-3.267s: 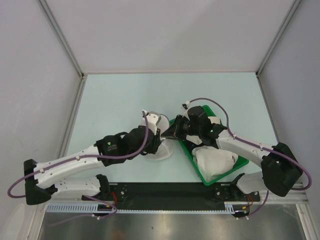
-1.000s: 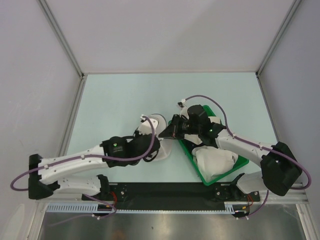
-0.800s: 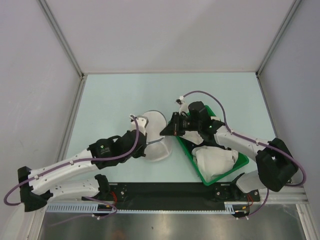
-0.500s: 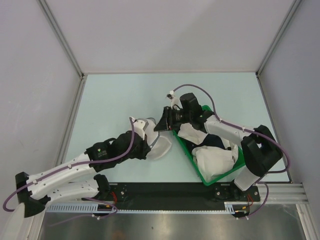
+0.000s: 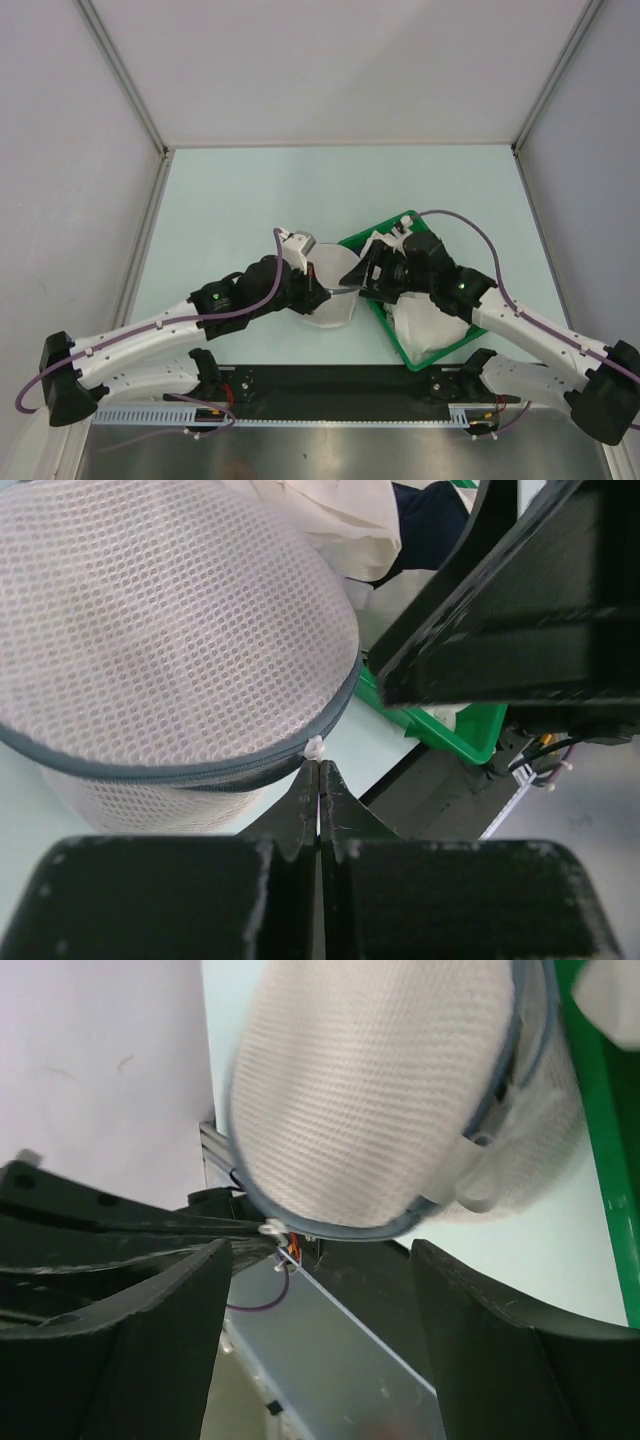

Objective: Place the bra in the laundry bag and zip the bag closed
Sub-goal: Zip the zipper on the laundry bag.

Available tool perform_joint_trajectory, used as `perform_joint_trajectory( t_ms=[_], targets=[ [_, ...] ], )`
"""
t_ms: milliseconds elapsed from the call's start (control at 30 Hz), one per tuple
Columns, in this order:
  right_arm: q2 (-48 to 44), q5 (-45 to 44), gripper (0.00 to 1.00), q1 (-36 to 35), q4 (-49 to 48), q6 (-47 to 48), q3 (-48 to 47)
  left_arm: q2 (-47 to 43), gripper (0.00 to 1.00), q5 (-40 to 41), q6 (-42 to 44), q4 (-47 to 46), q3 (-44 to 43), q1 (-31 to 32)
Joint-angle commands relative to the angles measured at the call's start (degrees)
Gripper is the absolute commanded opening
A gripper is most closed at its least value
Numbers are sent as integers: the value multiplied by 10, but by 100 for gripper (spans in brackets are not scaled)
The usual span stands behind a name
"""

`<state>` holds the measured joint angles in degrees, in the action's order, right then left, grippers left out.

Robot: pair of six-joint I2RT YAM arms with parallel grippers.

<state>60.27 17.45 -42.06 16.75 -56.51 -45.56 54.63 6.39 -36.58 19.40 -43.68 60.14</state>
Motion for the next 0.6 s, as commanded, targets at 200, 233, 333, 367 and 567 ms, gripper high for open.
perform_joint_trajectory(
  t_ms=[200,233,333,367,567],
  targets=[
    [-101,-123,75,-57,-19,-226,104,-3,0,-48,-17,-64,8,-1],
    [-123,-151,75,-59,-3,-239,104,-3,0,-50,-17,-63,8,-1],
    [-156,-174,72,-63,-8,-292,128,-4,0,-54,-17,-67,10,-2],
    [-156,-174,70,-65,-20,-301,132,-2,0,-55,-17,-67,10,-1],
    [-113,-174,66,-75,-46,-334,123,-1,0,-59,-19,-70,11,0]
  ],
)
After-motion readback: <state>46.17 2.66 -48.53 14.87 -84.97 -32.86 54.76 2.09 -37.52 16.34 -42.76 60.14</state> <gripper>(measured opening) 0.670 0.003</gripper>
